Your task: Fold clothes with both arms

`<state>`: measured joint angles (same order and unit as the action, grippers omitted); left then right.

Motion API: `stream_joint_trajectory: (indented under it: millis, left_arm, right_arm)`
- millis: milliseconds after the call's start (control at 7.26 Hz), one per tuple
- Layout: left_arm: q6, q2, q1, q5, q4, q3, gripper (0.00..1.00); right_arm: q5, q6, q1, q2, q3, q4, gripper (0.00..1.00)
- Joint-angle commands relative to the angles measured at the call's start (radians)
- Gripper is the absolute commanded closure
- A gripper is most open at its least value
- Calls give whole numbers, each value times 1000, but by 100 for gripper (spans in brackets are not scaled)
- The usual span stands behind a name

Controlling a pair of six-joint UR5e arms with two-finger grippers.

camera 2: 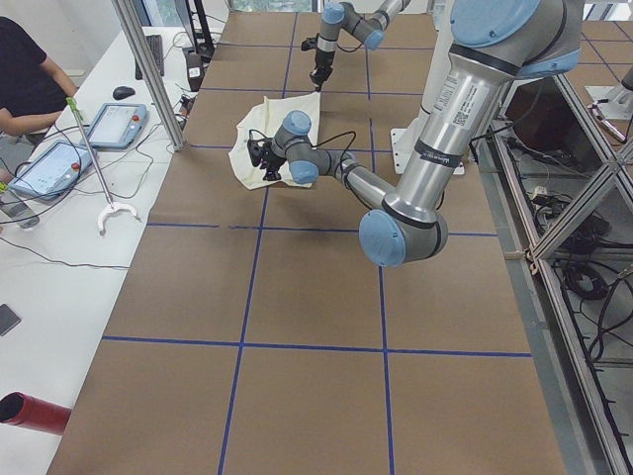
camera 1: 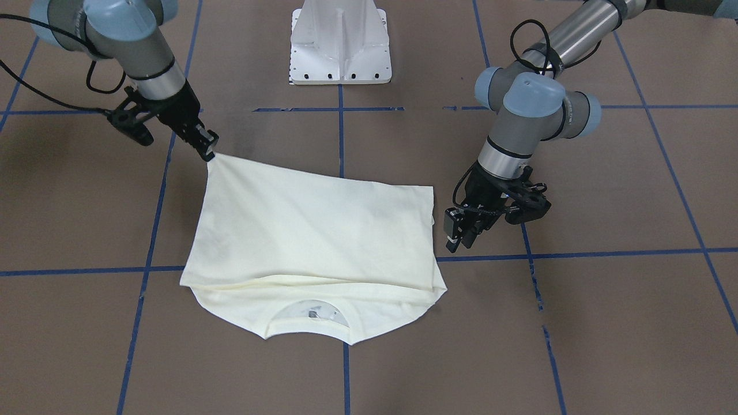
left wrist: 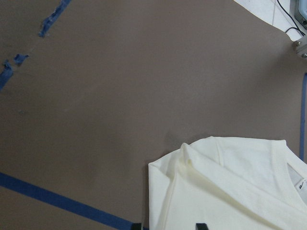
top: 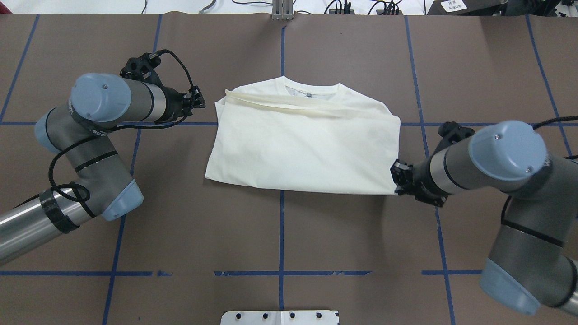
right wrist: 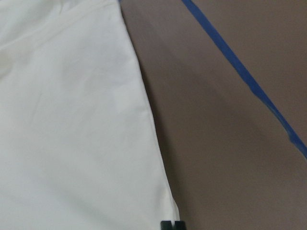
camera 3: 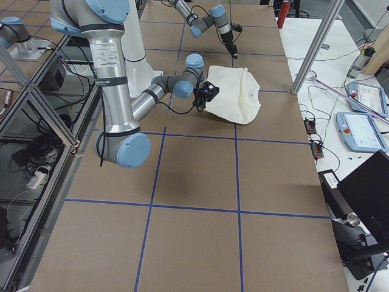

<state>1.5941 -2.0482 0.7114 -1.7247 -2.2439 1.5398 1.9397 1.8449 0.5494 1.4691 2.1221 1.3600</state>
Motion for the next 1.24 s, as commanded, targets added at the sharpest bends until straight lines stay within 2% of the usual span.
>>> stream_joint_trajectory:
  millis: [0, 275, 413, 689, 826, 1102]
  left_arm:
    - [23, 0, -15, -4, 1, 29, 52]
    - [43, 0, -18, -33, 15, 67, 52]
    - [76, 0, -32, -68, 39, 109, 50]
    - [199, 0, -128, -73, 60, 176, 49]
    - [255, -1, -185, -72, 60, 183, 44]
    - [398, 0, -306, -59, 131, 180, 42]
  right_arm:
    - [164, 14, -212, 181, 223, -1, 100]
    - [253, 13, -359, 188, 237, 1, 100]
    - [246, 16, -411, 186, 236, 5, 2]
    - [242, 16, -416, 188, 217, 7, 0]
    - [216, 17, -373, 185, 196, 26, 0]
    - [77, -1, -202, 163, 159, 63, 0]
